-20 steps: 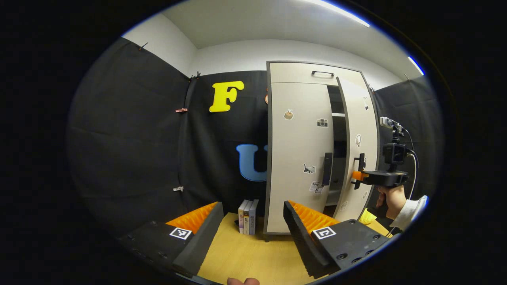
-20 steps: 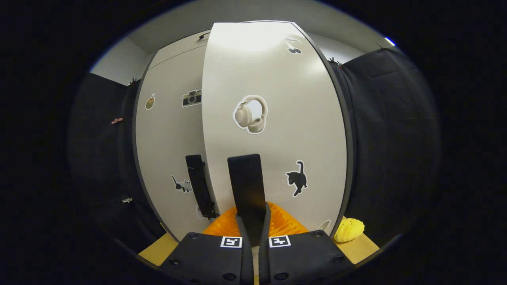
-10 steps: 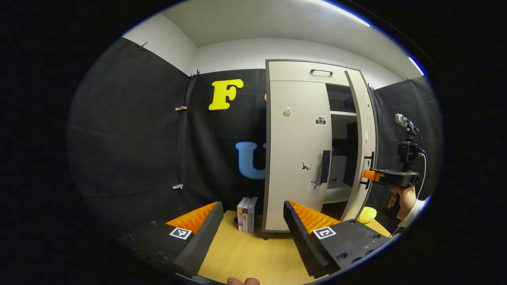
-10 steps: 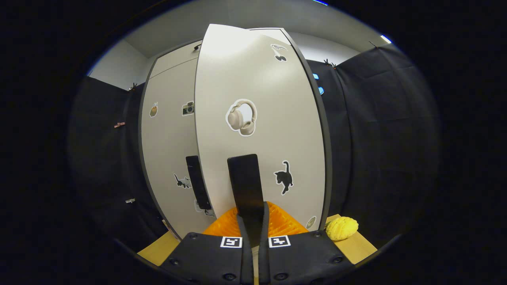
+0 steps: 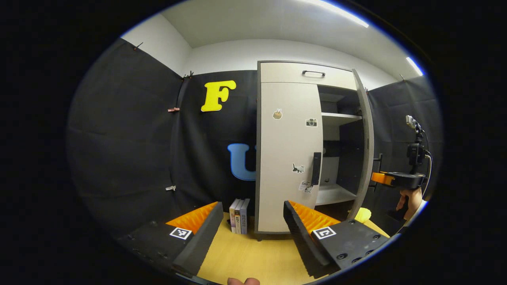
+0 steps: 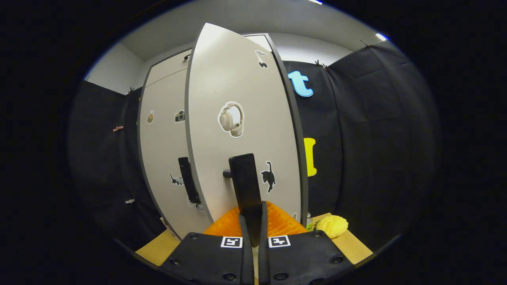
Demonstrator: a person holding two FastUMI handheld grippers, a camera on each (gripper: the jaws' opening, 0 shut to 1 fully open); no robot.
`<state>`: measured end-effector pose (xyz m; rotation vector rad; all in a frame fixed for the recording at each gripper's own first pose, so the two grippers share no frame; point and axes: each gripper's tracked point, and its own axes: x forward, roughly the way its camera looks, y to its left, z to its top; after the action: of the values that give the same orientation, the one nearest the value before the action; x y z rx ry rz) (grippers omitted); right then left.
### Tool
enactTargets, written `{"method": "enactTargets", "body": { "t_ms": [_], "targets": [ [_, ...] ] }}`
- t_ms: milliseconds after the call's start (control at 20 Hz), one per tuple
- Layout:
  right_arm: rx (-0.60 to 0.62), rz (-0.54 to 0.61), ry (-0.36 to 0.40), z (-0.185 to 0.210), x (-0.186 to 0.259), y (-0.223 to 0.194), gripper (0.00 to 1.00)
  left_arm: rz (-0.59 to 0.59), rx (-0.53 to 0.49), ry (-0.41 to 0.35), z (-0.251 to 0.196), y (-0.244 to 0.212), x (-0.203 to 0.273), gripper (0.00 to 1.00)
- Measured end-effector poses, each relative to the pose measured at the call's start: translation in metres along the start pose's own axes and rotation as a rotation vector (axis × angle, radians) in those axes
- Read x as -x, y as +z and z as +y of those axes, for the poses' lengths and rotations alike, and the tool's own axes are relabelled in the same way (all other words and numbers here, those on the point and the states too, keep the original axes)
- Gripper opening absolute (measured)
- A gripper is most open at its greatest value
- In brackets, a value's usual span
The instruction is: Open the right door of the double-door shoe cabinet with the right hand, and open the left door with the left hand.
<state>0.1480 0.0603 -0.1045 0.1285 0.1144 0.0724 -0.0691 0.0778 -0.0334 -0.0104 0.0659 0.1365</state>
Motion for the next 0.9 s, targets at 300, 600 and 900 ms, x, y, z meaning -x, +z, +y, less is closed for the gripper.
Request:
{"method": "enactTargets", "body": {
  "t_ms": [300, 600, 900],
  "targets": [
    [0.000, -0.015, 0.010, -0.019, 0.009, 0.004, 0.08, 0.006, -0.002, -0.047, -0.023, 0.000, 0.000, 0.95],
    [0.041, -0.020, -0.017, -0.049, 0.018, 0.008, 0.08, 0.001, 0.013, -0.067, -0.035, 0.004, -0.004, 0.95],
    [0.090, -0.106, -0.128, -0.111, 0.026, 0.039, 0.07, -0.007, 0.017, -0.103, -0.057, 0.010, -0.013, 0.95]
  ]
}}
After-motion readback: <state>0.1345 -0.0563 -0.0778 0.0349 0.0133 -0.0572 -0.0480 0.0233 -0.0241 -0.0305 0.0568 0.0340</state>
